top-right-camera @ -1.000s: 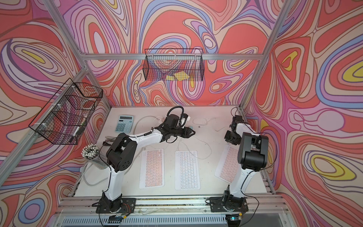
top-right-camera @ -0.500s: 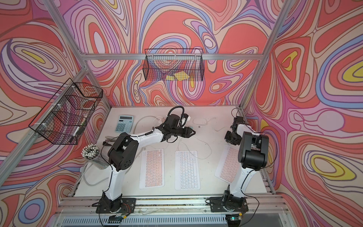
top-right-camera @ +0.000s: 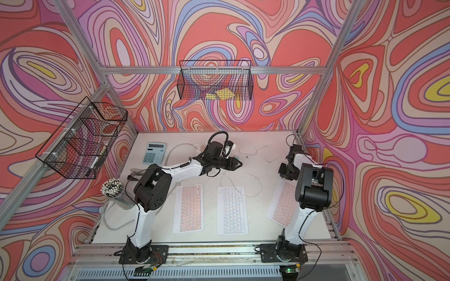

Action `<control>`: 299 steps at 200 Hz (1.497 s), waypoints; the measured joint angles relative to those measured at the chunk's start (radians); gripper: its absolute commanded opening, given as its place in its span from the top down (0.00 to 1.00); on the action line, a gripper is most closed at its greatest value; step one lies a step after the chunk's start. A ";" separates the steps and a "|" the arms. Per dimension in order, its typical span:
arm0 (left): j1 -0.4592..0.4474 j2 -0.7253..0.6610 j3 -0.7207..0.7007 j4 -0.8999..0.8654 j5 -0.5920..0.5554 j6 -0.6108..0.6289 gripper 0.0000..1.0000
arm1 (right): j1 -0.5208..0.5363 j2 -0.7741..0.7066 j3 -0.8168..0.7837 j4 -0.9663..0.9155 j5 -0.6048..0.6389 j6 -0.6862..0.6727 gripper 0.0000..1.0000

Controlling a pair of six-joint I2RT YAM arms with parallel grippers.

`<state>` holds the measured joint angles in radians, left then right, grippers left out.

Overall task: Unplug the wireless keyboard
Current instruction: Move the keyboard to the center of the board.

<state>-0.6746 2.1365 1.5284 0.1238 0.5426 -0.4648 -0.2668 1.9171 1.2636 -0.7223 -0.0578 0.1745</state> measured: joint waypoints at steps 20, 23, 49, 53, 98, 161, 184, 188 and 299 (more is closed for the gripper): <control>0.000 0.000 0.000 0.000 0.000 -0.003 0.56 | 0.003 -0.001 -0.002 -0.002 0.001 0.000 0.76; 0.000 0.000 0.000 0.000 0.000 -0.003 0.56 | 0.004 -0.001 -0.003 -0.002 0.001 0.000 0.76; 0.000 0.000 0.000 0.000 0.000 -0.003 0.56 | 0.015 -0.004 -0.007 -0.005 0.012 0.013 0.80; 0.000 0.000 0.000 0.000 0.000 -0.003 0.56 | 0.018 -0.004 -0.007 -0.006 0.014 0.016 0.81; 0.000 0.000 0.000 -0.001 -0.001 0.002 0.56 | 0.041 -0.011 -0.020 0.004 0.023 0.058 0.89; -0.006 -0.001 -0.003 -0.007 0.013 0.075 0.55 | 0.101 0.007 0.010 -0.017 0.013 0.081 0.91; -0.025 -0.002 -0.008 -0.009 0.021 0.146 0.55 | 0.147 0.033 0.045 -0.027 0.008 0.081 0.91; -0.030 -0.002 -0.009 -0.011 0.023 0.161 0.55 | 0.154 0.036 0.049 -0.027 0.007 0.082 0.91; -0.234 -0.024 -0.166 0.114 0.041 0.527 0.52 | 0.241 0.003 -0.018 0.081 -0.050 0.117 0.91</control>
<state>-0.9089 2.1128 1.3621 0.2379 0.5835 0.0620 -0.0254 1.9198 1.2457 -0.6411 -0.1074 0.2916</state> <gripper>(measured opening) 0.492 0.125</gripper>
